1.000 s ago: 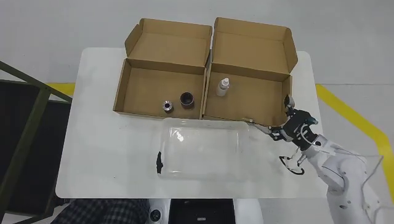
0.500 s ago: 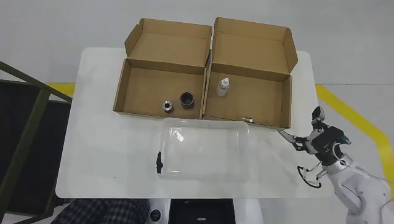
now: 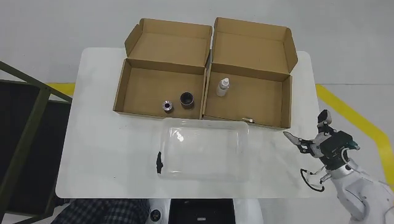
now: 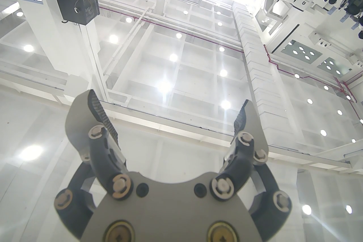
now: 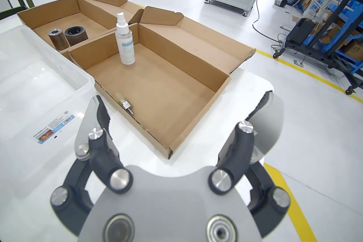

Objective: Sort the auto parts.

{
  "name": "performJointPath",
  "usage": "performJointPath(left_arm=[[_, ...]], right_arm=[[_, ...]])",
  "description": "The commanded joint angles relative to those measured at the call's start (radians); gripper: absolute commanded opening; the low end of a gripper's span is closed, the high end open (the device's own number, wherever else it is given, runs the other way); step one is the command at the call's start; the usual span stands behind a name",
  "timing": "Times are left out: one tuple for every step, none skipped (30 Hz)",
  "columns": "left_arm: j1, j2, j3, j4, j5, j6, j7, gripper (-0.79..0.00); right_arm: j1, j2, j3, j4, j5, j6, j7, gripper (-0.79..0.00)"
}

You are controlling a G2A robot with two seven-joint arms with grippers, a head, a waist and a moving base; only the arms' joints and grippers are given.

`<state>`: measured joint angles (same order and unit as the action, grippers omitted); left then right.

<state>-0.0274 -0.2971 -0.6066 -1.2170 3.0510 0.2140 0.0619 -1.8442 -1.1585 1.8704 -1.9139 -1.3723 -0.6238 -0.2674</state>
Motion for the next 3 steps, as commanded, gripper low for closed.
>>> performJointPath(left_arm=[[0.0,0.0,0.0,0.0,0.0,0.0,0.0,0.0],[0.0,0.0,0.0,0.0,0.0,0.0,0.0,0.0],[0.0,0.0,0.0,0.0,0.0,0.0,0.0,0.0]], right_arm=[[0.0,0.0,0.0,0.0,0.0,0.0,0.0,0.0],[0.0,0.0,0.0,0.0,0.0,0.0,0.0,0.0],[0.0,0.0,0.0,0.0,0.0,0.0,0.0,0.0]])
